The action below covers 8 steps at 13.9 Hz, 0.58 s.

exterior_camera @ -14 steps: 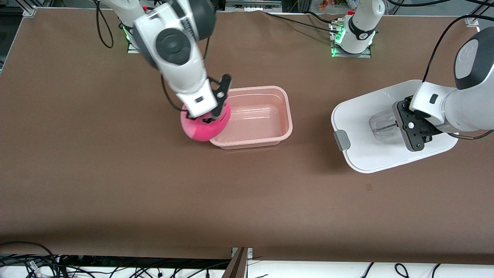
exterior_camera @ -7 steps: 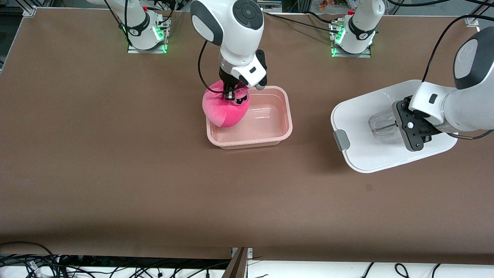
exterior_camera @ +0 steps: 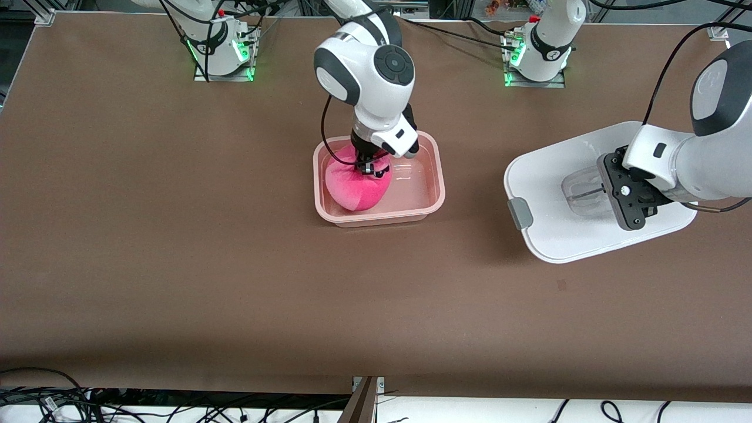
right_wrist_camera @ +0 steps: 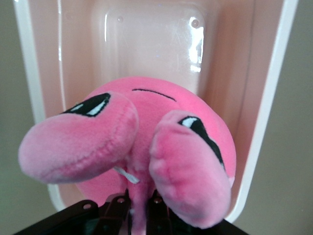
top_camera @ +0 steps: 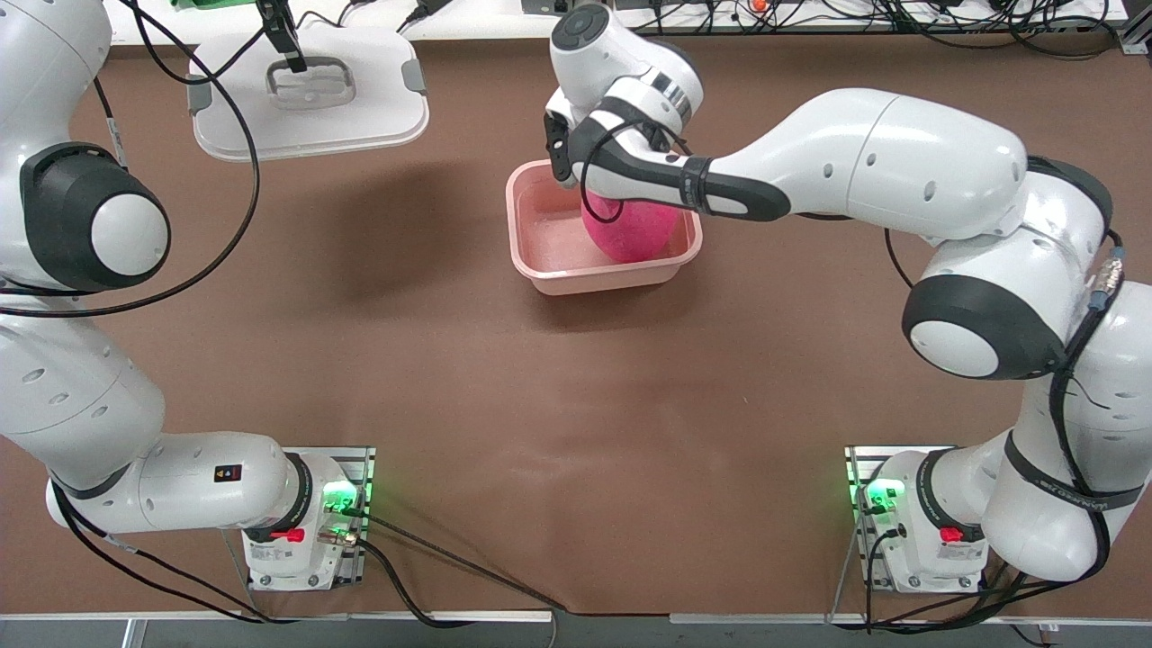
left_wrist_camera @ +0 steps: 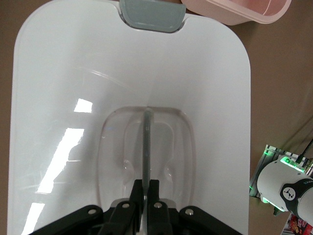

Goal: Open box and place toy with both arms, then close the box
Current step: 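Carry the pink toy with the right gripper over the pink tub, then lower the toy into the tub and open the right gripper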

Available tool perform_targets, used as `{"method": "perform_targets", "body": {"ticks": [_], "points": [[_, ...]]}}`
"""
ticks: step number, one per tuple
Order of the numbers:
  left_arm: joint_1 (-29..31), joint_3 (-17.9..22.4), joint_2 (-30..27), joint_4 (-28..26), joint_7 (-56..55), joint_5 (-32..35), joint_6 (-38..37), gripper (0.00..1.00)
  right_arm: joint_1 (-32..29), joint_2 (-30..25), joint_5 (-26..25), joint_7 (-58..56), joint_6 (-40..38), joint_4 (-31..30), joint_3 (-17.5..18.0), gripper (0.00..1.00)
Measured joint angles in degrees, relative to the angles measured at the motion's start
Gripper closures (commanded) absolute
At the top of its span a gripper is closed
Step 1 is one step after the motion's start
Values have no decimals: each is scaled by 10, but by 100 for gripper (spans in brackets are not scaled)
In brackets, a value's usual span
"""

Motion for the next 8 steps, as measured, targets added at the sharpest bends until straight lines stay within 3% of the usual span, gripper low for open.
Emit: {"method": "perform_targets", "body": {"ticks": [2, 3, 8], "points": [[0, 0, 0, 0, 0, 0, 0, 100, 1, 19, -10, 0, 9, 0, 0, 100], [0, 0, 0, 0, 0, 0, 0, 100, 1, 30, -12, 0, 16, 0, -1, 1], [0, 0, 0, 0, 0, 0, 0, 100, 2, 72, -17, 10, 66, 0, -6, 0]]}}
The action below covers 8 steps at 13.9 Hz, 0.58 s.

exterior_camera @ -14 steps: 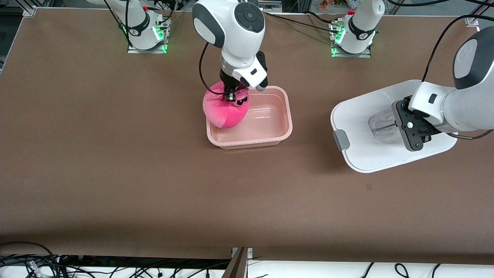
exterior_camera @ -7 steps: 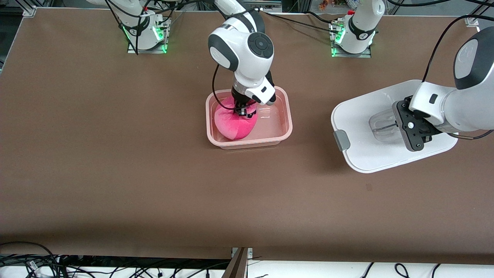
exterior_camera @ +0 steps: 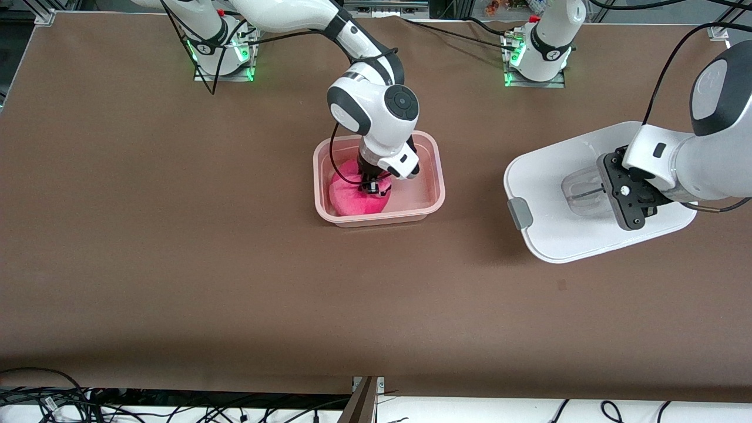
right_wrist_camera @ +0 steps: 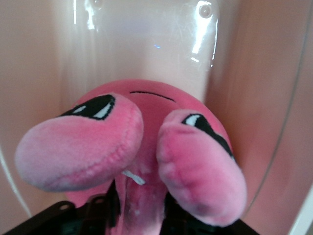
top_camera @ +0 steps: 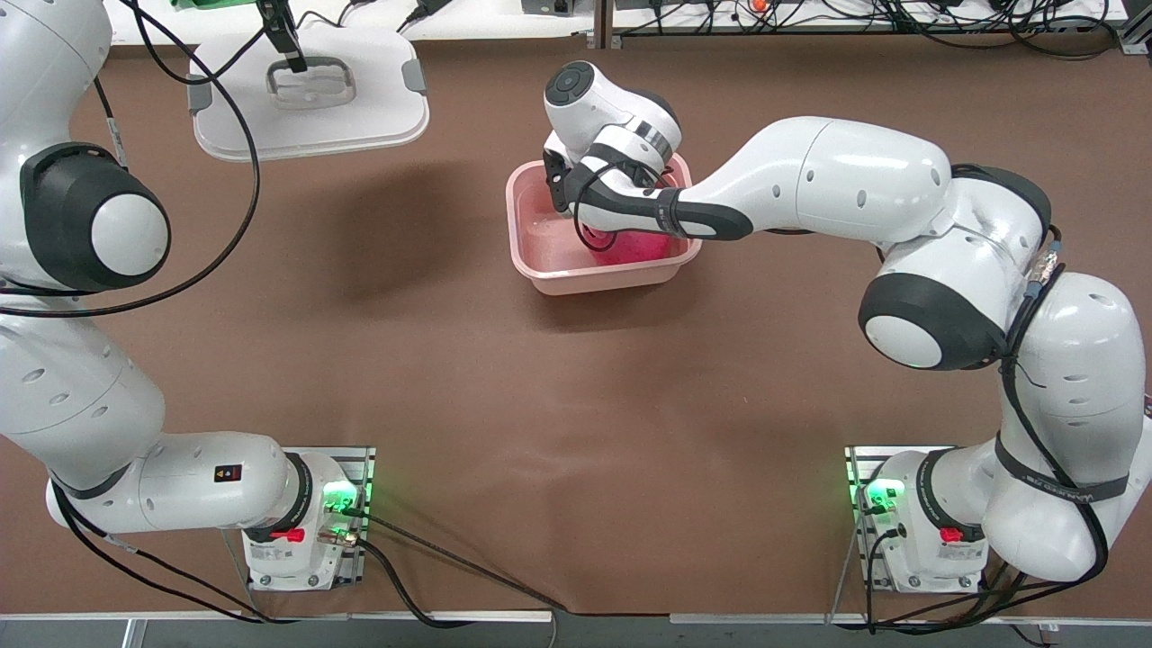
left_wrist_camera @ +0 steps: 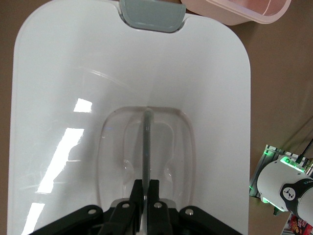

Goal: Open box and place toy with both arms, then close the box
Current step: 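Lower the toy into the tub and open the right gripper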

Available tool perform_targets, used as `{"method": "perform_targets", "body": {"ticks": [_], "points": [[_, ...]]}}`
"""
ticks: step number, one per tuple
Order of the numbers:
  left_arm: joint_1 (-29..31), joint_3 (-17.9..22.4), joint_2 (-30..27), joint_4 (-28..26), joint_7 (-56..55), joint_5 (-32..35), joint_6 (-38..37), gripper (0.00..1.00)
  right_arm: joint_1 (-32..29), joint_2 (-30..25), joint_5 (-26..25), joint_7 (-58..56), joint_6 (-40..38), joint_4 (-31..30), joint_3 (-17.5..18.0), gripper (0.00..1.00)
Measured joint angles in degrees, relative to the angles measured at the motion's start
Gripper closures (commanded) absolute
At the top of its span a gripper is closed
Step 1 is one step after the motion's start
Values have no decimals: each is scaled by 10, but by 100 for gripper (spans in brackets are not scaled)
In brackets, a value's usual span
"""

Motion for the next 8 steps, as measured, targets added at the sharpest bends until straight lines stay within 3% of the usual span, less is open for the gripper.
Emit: {"method": "perform_targets", "body": {"ticks": [5, 8], "points": [[0, 0, 0, 0, 0, 0, 0, 100, 4, 16, 21, 114, 122, 0, 1, 0], [-1, 0, 0, 0, -2, 0, 0, 100, 5, 19, 53, 130, 145, 2, 1, 0]]}}
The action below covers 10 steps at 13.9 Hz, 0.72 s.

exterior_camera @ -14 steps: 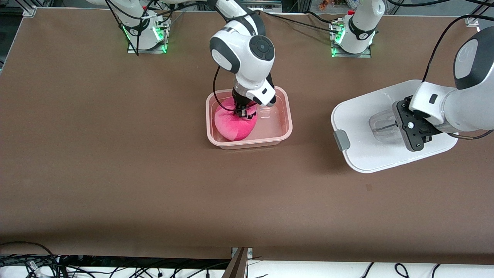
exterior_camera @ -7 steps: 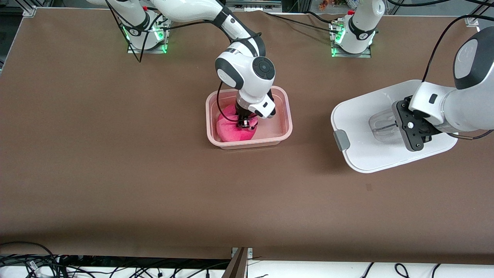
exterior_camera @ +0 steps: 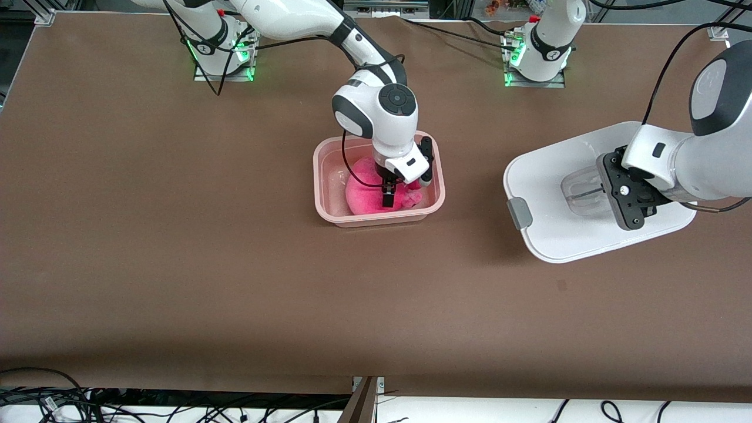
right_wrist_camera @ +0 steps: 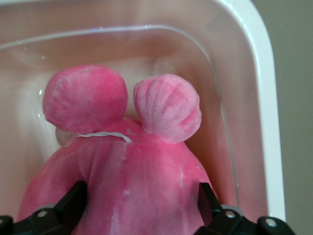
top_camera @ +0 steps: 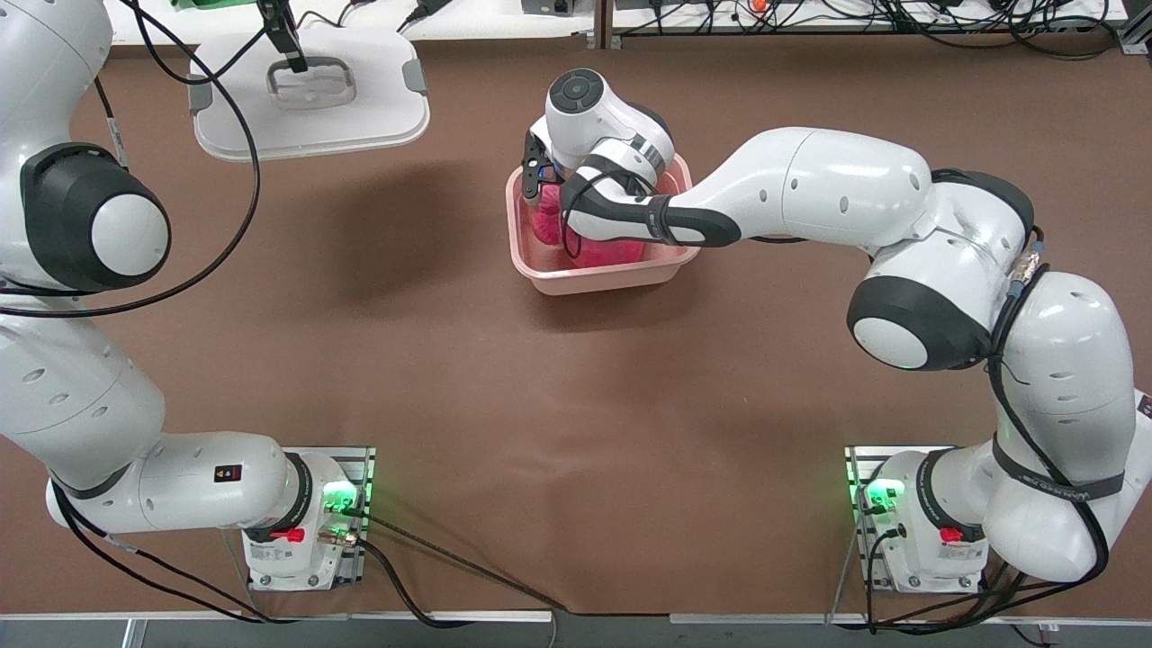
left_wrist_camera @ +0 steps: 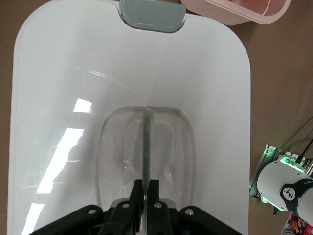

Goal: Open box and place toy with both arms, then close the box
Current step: 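Lower the toy into the tub and open the right gripper, then withdraw the right gripper while the left gripper carries the lid over the tub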

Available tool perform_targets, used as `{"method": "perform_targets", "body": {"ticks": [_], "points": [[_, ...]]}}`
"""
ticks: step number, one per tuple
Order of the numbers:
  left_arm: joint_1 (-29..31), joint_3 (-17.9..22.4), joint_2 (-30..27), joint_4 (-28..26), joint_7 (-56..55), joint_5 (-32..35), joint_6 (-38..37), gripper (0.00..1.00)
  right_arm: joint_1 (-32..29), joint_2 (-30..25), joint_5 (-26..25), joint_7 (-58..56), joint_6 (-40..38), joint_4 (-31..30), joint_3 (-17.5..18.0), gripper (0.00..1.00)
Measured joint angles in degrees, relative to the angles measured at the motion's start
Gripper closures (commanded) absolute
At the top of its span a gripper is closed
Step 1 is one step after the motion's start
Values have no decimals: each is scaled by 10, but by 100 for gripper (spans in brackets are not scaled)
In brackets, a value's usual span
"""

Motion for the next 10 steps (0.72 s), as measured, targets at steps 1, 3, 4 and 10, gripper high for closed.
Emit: {"method": "perform_targets", "body": {"ticks": [1, 3, 4, 10], "points": [[0, 0, 0, 0, -3, 1, 0, 100, 0, 0, 10, 1, 0, 3, -1, 0], [-1, -2, 0, 0, -3, 14, 0, 100, -2, -6, 42, 2, -3, 12, -3, 0], [-1, -3, 0, 0, -3, 17, 0, 100, -3, -16, 64, 3, -16, 17, -7, 0], [-2, -6, 0, 0, -4, 19, 0, 100, -100, -160, 113, 8, -145, 31, -28, 0]]}}
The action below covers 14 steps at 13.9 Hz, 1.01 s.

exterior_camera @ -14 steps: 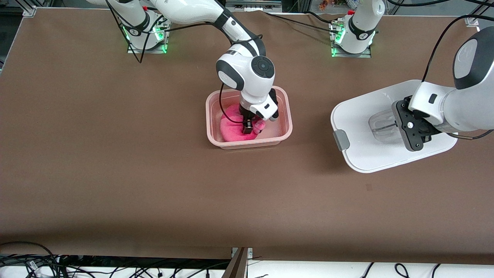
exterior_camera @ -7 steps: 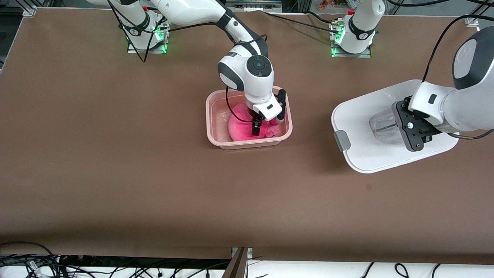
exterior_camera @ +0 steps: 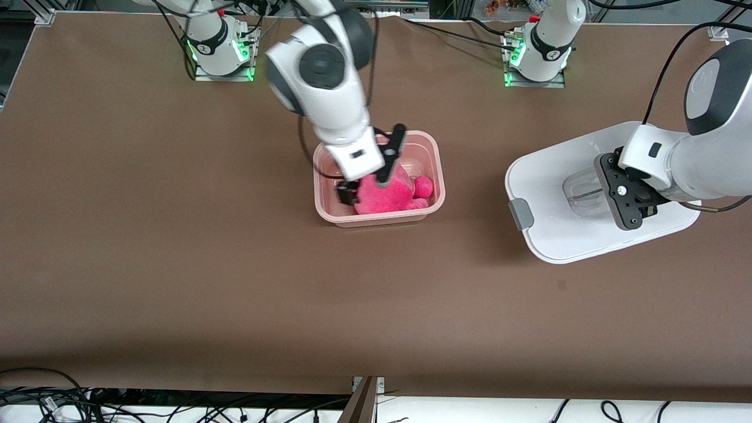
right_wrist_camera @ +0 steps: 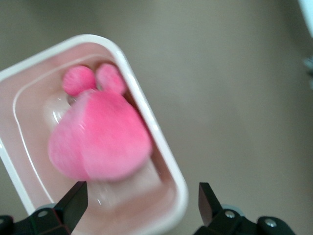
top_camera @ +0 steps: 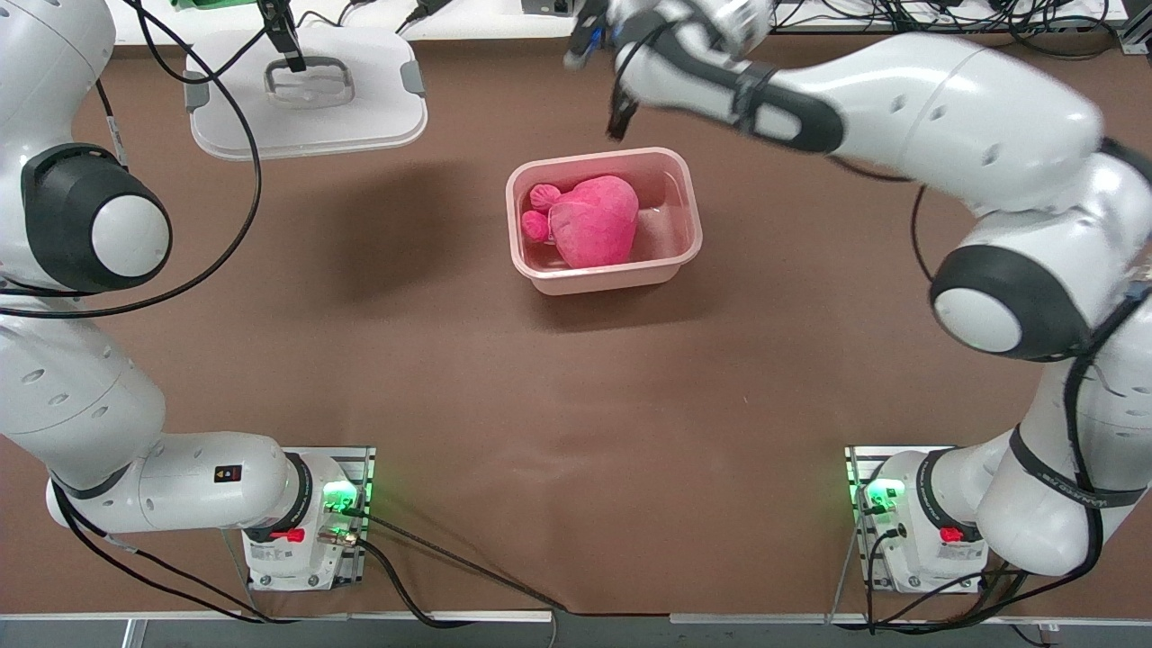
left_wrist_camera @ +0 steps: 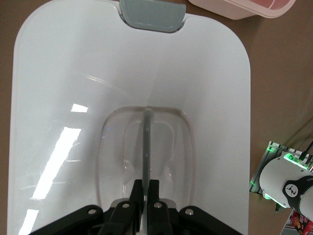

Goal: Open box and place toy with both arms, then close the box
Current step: 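Withdraw the right gripper while the left gripper carries the lid over the tub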

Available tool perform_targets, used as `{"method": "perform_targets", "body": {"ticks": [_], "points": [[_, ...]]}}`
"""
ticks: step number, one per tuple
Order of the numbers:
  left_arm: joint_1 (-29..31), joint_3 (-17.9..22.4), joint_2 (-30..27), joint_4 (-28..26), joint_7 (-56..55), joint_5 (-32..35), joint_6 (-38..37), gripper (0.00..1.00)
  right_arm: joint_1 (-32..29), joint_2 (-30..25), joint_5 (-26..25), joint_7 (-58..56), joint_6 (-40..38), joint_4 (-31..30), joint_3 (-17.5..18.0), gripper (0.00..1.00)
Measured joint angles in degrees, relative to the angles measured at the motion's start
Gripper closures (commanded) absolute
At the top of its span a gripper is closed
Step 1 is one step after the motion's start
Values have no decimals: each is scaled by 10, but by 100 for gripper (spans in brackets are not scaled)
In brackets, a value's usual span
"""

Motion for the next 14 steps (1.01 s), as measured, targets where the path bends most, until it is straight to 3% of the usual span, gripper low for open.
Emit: {"method": "perform_targets", "body": {"ticks": [4, 6, 9, 11, 14], "points": [[-2, -37, 2, 0, -5, -8, 0, 100, -98, -54, 3, -14, -69, -1, -12, 0], [-24, -63, 10, -7, -37, -38, 0, 100, -109, -73, 3, -13, -100, -2, -55, 0], [-87, -67, 42, -18, -86, -119, 35, 100, -112, -104, 22, 9, -144, -9, -136, 0], [-116, -67, 74, -22, -94, -172, 94, 100, -114, -142, 31, 50, -165, -38, -168, 0], [-167, -69, 107, -23, -114, -190, 173, 100, -114, -225, 32, 109, -169, -127, -185, 0]]}}
